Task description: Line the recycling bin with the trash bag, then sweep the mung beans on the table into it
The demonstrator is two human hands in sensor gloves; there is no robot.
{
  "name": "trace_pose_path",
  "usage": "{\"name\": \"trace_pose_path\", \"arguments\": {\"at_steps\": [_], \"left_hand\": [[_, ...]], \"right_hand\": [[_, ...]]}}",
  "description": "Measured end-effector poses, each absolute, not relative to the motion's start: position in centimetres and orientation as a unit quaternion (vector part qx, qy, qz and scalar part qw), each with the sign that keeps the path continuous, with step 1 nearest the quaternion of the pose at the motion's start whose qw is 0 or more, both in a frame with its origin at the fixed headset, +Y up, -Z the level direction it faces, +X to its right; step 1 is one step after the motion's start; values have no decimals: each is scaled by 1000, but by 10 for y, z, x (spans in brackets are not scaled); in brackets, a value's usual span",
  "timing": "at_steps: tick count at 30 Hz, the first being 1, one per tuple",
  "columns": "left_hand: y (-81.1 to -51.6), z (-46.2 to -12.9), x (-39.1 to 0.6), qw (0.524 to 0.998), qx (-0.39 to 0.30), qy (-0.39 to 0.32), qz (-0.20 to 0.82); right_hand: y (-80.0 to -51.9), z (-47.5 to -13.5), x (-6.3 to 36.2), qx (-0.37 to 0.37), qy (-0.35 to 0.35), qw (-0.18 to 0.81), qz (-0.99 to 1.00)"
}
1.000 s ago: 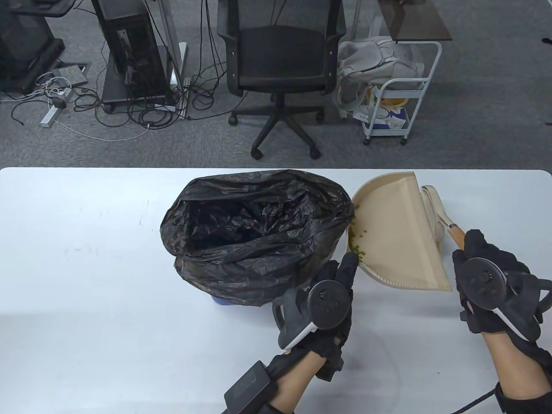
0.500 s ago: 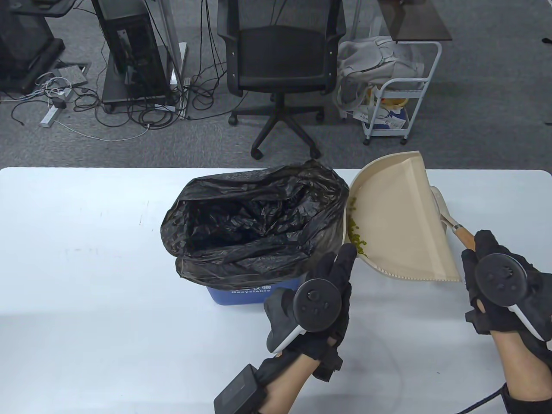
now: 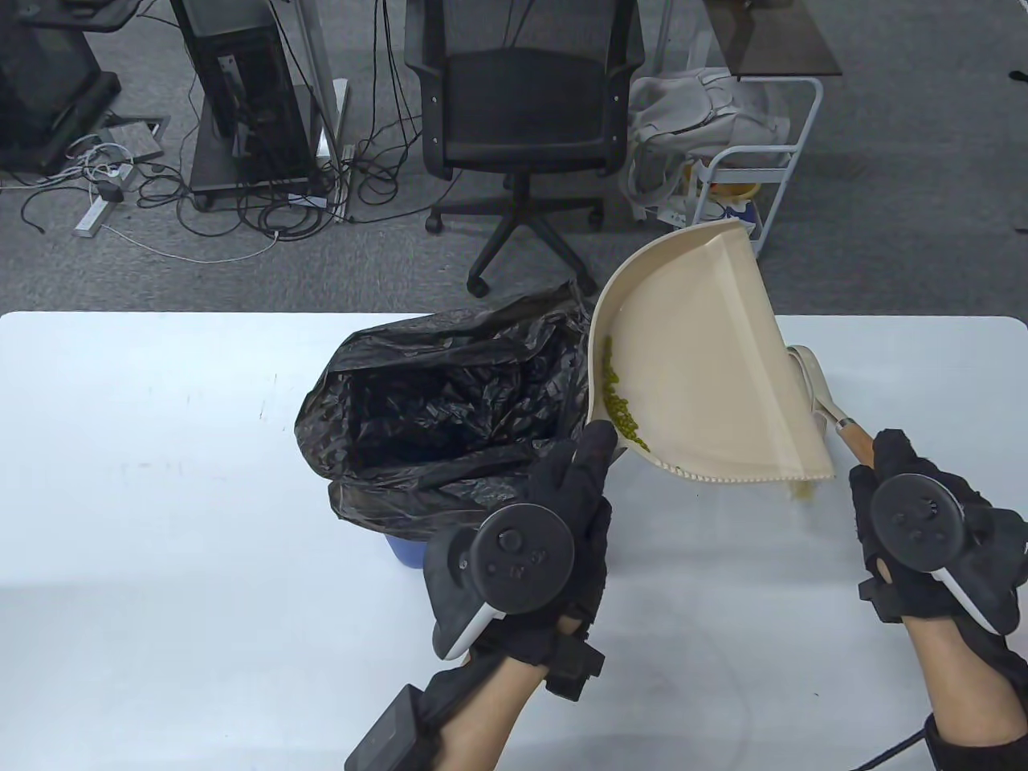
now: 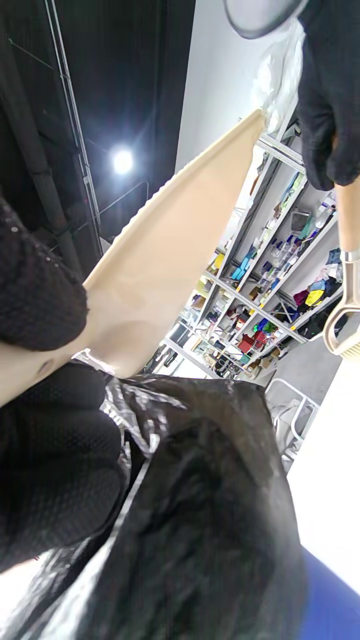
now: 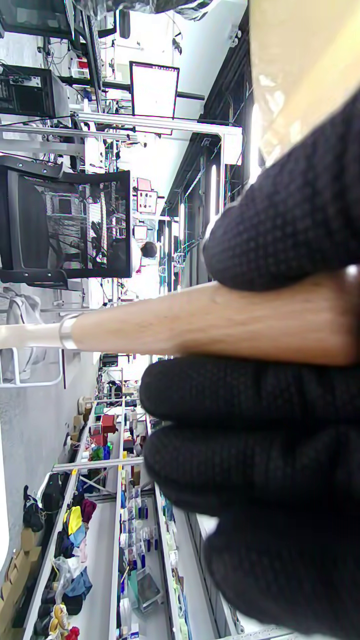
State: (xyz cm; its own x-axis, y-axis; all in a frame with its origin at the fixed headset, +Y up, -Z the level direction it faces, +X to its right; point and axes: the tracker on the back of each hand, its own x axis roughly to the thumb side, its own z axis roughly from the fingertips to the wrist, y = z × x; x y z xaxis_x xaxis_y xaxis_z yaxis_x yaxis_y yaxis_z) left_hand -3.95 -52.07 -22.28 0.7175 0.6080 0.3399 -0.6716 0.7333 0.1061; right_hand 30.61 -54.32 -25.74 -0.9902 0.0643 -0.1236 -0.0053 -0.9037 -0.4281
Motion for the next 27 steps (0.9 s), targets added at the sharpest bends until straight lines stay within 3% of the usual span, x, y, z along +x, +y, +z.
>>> {"name": "trace_pose_path", "arguments": {"at_steps": [10, 27], "left_hand": [[-496, -213, -74, 922, 140, -119, 340], [-495, -211, -157, 944, 163, -39, 284]], "right_hand": [[-544, -259, 302, -65, -219, 17, 973], [-556, -253, 290, -43, -225, 3, 973]]}}
